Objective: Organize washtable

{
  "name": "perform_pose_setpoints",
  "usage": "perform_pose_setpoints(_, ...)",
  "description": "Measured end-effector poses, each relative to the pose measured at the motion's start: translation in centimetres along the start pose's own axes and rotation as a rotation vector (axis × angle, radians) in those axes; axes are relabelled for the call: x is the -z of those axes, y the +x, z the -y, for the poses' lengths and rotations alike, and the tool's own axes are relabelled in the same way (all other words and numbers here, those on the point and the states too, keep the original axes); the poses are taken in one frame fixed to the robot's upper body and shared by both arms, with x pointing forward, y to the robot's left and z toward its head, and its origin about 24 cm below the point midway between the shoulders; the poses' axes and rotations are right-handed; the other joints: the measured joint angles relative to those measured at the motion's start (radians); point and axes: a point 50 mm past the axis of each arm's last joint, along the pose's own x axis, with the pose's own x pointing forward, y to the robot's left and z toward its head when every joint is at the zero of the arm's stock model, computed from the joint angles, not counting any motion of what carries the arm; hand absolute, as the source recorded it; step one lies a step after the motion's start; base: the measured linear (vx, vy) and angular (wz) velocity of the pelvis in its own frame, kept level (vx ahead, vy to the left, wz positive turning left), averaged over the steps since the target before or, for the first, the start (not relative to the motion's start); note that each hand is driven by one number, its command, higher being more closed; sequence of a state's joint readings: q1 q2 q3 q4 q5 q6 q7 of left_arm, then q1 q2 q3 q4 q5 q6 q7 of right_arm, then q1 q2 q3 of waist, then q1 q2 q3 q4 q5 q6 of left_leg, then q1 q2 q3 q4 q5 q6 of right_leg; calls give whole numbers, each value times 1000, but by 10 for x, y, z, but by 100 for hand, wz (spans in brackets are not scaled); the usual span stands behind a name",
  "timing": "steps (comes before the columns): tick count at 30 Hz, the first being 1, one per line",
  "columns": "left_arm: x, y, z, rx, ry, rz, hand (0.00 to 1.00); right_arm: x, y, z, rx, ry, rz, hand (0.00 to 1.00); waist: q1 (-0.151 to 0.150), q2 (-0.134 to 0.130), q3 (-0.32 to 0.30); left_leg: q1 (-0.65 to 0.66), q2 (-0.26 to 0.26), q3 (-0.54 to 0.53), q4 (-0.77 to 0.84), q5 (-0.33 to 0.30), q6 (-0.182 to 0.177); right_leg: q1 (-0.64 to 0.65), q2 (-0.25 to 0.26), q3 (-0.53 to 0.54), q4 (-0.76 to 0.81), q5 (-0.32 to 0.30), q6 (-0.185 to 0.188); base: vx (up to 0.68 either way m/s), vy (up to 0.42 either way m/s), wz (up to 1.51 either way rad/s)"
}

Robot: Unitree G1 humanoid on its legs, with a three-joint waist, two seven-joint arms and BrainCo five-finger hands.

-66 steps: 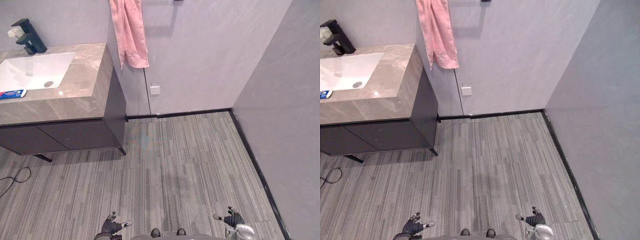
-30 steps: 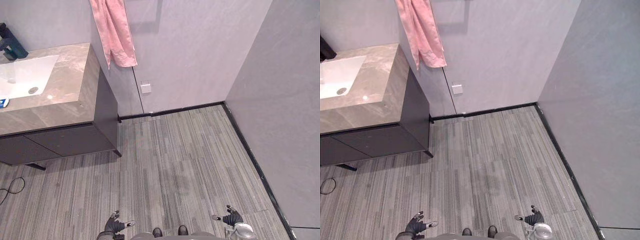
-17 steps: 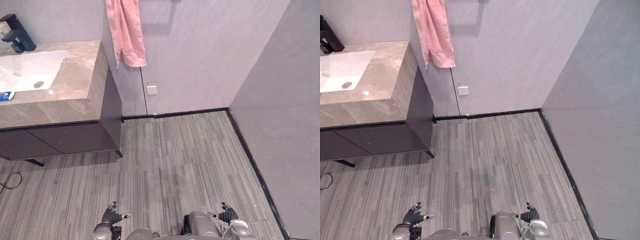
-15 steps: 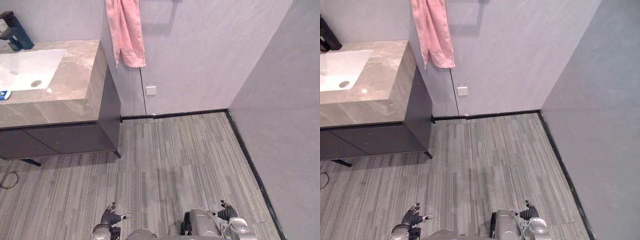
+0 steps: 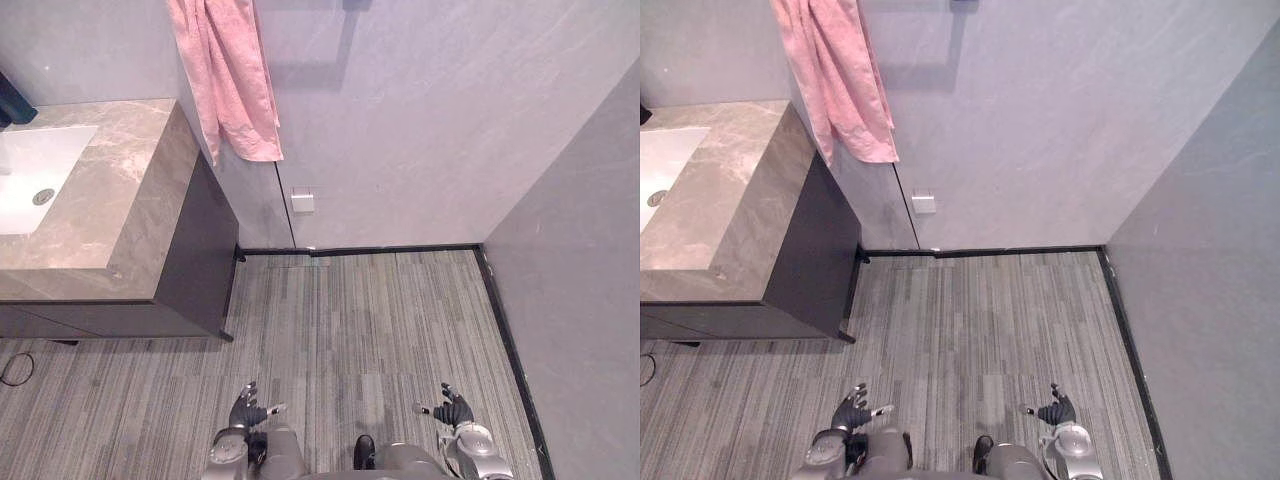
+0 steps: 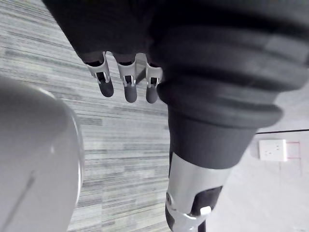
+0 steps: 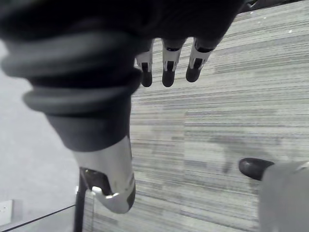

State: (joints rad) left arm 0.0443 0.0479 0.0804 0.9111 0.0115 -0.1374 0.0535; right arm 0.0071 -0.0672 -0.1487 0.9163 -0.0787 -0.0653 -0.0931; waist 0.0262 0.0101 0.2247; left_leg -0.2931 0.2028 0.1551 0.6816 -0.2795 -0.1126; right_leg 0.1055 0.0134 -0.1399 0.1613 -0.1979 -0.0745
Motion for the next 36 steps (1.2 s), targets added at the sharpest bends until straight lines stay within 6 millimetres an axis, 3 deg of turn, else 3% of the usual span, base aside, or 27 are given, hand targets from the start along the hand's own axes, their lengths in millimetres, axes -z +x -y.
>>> perform_pose_setpoints(1,-1,0,1,4,0,3,0,2,-1,1,4,1,-7,0,0,-4,1,-11,-18,-2,-65,6,2,13,-10,-3,-10,-4,7,246,168,18)
perform_pose_setpoints(3,-1,0,5,17,7,3,0,6,-1,10,26,-5,-20,0,2,12,-7,-9,-75,-21,-336,115,14,39,-29,1,-38,-27,48,248,212,-5)
perform_pose_setpoints(4,2,-1,4,15,13,-6,0,9,-1,10,30,-9,-35,0,14,15,-9,5,-85,-32,-355,215,56,49,-33,15,-39,-42,70,314,262,-22)
perform_pose_setpoints(5,3,-1,-1,4,12,-10,0,13,-2,3,16,-1,-52,0,19,-10,-22,11,-122,-20,-361,222,86,57,-69,31,-39,-58,94,267,214,-13)
perform_pose_setpoints(7,0,1,-8,-15,20,-4,0,17,-4,-2,5,10,-66,0,20,-48,-21,8,-159,-6,-340,186,114,50,-112,34,-11,-72,115,403,225,6)
perform_pose_setpoints(9,2,1,-9,-17,23,-10,0,19,-5,-3,3,14,-72,0,27,-52,-23,31,-171,8,-304,134,133,25,-127,65,106,-75,120,401,229,-11)
perform_pose_setpoints(10,3,0,-10,-20,25,-18,0,21,-6,-7,-7,17,-75,0,41,-52,-23,80,-173,24,-299,90,144,-48,-140,103,329,-62,149,360,217,-28)
perform_pose_setpoints(11,4,0,-12,-24,31,-22,0,23,-7,-10,-18,17,-81,0,42,-56,-26,113,-181,25,-298,67,151,-104,-152,119,481,-23,202,431,235,-19)
perform_pose_setpoints(12,5,0,-12,-22,32,-25,0,27,-9,-13,-32,13,-89,0,36,-61,-29,147,-189,21,-298,43,160,-164,-164,130,628,1,226,361,164,10)
perform_pose_setpoints(14,7,-1,-13,-29,31,-29,0,29,-11,-17,-47,11,-90,0,31,-64,-30,231,-200,11,-313,3,174,-266,-172,127,832,-18,197,337,94,19)
perform_pose_setpoints(15,8,-1,-14,-32,31,-32,0,30,-12,-16,-44,11,-89,0,21,-61,-29,257,-204,7,-328,-2,177,-291,-172,117,851,-30,194,469,60,25)
perform_pose_setpoints(17,13,-3,-14,-39,21,-48,0,25,-10,-17,-47,11,-76,0,10,-58,-29,367,-196,-15,-402,-3,178,-354,-143,65,768,-75,153,488,-2,31)
perform_pose_setpoints(19,11,-3,-13,-37,19,-45,0,23,-10,-17,-48,13,-69,0,6,-54,-31,414,-175,-32,-442,-3,178,-385,-102,34,613,-87,148,367,-70,41)
perform_pose_setpoints(20,11,-2,-14,-39,21,-44,0,21,-8,-17,-48,13,-62,0,-13,-55,-34,436,-161,-61,-466,-4,174,-394,-63,32,398,-58,134,404,-107,65)
perform_pose_setpoints(21,13,-3,-15,-41,25,-53,0,22,-9,-16,-45,11,-68,0,-15,-64,-39,450,-166,-77,-480,-5,149,-388,-47,43,260,13,121,477,-146,71)
perform_pose_setpoints(22,14,-3,-16,-41,26,-57,0,26,-9,-14,-42,13,-80,0,-17,-72,-44,458,-173,-89,-486,-17,128,-389,-41,61,200,126,88,328,-121,53)
perform_pose_setpoints(23,16,-2,-9,-29,15,-71,0,25,-8,-8,-25,6,-83,0,-13,-54,-52,486,-148,-114,-492,-32,102,-377,-31,52,221,150,69,509,-175,40)
perform_pose_setpoints(26,23,-5,1,-12,-10,-96,0,26,-7,-3,-11,12,-86,0,-14,-7,-67,491,-106,-127,-465,-1,48,-336,-9,11,211,100,37,412,-157,25)
perform_pose_setpoints(27,23,-5,2,-10,-14,-97,0,27,-8,-3,-9,20,-91,0,-14,-2,-69,486,-97,-126,-438,4,39,-319,-3,5,202,96,31,433,-190,19)
perform_pose_setpoints(30,21,-5,6,-15,-52,-87,0,32,-11,-9,-17,38,-107,0,-9,-4,-68,378,-42,-93,-106,13,-5,-178,25,-1,93,85,14,303,-125,13)
perform_pose_setpoints(32,19,-5,9,-4,-59,-77,0,32,-11,-8,-14,48,-106,0,-10,-5,-68,325,0,-36,-34,-22,8,-125,28,3,59,84,12,199,-18,-3)
perform_pose_setpoints(34,17,-4,9,2,-60,-68,0,32,-11,-8,-10,55,-107,0,-8,-8,-68,291,4,-24,-81,-31,23,-106,18,14,45,84,13,129,51,-17)
perform_pose_setpoints(35,17,-4,8,2,-57,-68,0,34,-11,-7,-7,60,-112,0,-7,-7,-69,279,-6,-35,-196,-26,16,-103,7,30,45,86,21,73,129,-27)
perform_pose_setpoints(36,17,-4,9,6,-53,-72,0,35,-11,-1,6,53,-116,0,-11,9,-74,278,-12,-54,-337,45,3,-100,11,37,43,86,41,65,156,-31)
